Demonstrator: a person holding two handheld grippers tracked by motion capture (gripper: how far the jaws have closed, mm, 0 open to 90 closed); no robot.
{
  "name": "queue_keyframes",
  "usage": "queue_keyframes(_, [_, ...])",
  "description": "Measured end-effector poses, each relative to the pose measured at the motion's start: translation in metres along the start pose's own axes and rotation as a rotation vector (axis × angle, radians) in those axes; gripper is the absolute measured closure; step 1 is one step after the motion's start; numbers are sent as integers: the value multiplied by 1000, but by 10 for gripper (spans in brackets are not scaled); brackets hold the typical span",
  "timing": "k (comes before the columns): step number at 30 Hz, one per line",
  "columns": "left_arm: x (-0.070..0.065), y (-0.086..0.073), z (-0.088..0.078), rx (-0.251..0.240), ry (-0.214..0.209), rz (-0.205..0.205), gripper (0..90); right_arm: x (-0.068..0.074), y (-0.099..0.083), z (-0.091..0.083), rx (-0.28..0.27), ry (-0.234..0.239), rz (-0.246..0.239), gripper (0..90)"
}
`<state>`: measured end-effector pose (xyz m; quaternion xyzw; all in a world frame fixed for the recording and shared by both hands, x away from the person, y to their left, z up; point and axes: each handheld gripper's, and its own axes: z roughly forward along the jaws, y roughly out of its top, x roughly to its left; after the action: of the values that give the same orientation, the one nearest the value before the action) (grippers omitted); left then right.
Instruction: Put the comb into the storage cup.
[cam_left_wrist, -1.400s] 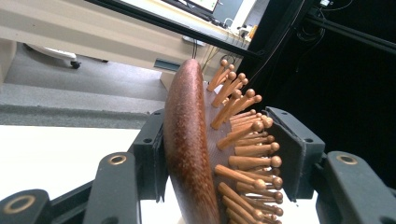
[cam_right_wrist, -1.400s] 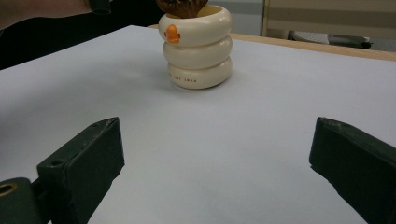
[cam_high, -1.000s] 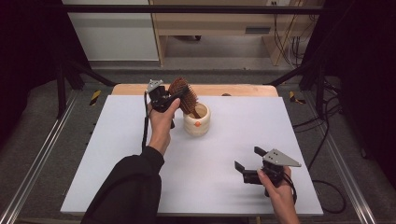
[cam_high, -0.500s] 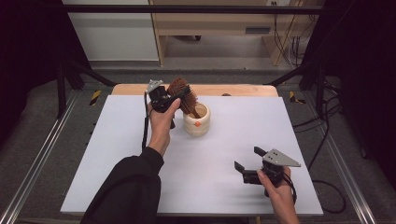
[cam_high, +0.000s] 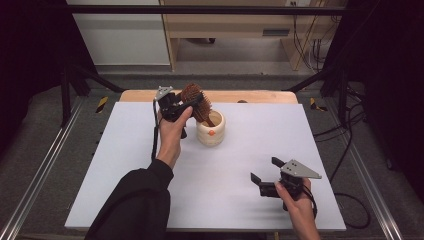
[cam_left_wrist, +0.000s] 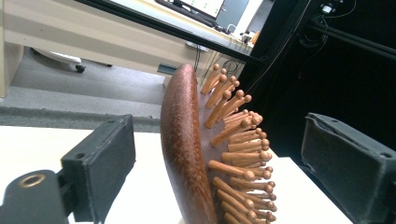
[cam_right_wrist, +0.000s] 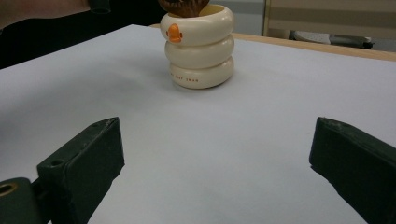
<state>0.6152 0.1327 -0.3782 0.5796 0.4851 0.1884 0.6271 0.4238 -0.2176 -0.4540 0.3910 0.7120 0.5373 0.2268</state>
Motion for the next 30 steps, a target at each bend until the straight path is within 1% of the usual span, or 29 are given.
queue_keyframes(3, [-2,0,-1,4,2,11,66,0,0,0,0,0,1,36])
queue_keyframes(9, [-7,1,-5,9,-1,51,56,0,0,0,-1,-1,0,36])
queue_keyframes(18, [-10,1,-12,3,-1,72,54,0,0,0,-1,0,-1,36])
queue_keyframes(24, [-10,0,-18,3,6,101,51,0,0,0,-1,-1,0,36])
queue_keyframes(28, [-9,0,-23,-2,10,107,47,0,0,0,0,-1,-1,36])
queue_keyframes(30, [-10,0,-26,0,14,117,45,0,0,0,0,0,-1,36])
